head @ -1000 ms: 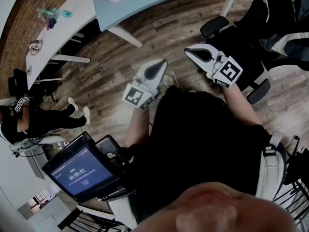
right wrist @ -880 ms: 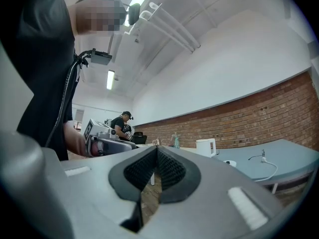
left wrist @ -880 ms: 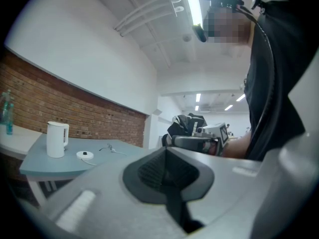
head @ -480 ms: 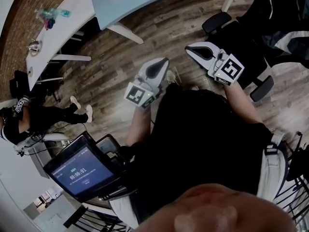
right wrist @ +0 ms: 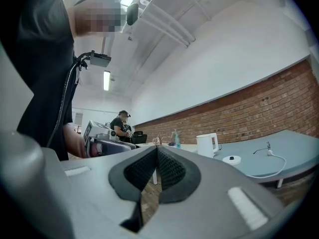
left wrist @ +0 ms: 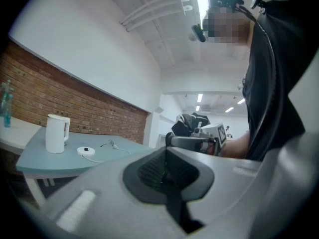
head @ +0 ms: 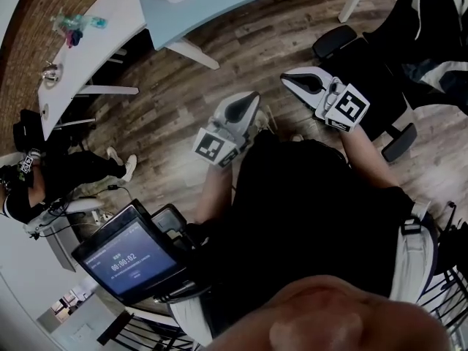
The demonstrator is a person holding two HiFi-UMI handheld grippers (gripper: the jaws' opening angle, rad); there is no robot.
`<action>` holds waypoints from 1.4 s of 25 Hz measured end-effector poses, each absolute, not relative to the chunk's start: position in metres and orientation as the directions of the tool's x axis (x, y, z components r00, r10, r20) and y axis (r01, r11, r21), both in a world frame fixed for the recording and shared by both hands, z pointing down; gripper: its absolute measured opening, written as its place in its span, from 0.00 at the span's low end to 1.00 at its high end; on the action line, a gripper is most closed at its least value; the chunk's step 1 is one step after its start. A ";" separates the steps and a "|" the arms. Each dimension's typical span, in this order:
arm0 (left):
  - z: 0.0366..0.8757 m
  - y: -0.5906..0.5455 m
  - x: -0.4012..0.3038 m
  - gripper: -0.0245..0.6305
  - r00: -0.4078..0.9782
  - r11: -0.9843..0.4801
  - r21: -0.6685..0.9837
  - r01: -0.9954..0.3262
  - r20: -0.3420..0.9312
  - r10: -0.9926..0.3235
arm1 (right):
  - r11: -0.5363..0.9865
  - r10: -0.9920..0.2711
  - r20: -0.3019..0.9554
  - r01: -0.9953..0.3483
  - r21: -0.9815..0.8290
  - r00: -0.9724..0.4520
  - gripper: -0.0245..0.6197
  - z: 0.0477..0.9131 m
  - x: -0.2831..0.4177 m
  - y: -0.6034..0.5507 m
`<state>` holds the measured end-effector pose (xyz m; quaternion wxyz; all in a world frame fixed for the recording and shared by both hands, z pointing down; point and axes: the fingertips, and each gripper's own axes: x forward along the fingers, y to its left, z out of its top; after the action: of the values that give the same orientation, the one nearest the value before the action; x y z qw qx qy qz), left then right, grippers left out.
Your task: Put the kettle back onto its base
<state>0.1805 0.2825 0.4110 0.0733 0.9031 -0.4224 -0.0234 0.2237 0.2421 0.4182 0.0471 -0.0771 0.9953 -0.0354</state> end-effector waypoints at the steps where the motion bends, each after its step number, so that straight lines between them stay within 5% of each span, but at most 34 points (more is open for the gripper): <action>1: 0.410 0.283 0.182 0.04 0.640 -0.631 0.155 -0.760 0.017 -0.768 | 0.985 -0.157 -0.085 -0.150 -0.081 -0.984 0.04 0.418 0.226 0.242; 35: 0.418 0.184 -0.009 0.04 0.671 -0.659 0.180 -0.730 0.007 -0.742 | 0.991 -0.134 -0.035 -0.133 -0.030 -0.990 0.04 0.413 0.016 0.138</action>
<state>-0.0091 0.1835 0.4178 0.0842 0.9101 -0.4043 -0.0337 0.0160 0.1379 0.4133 0.0185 -0.0668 0.9975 -0.0139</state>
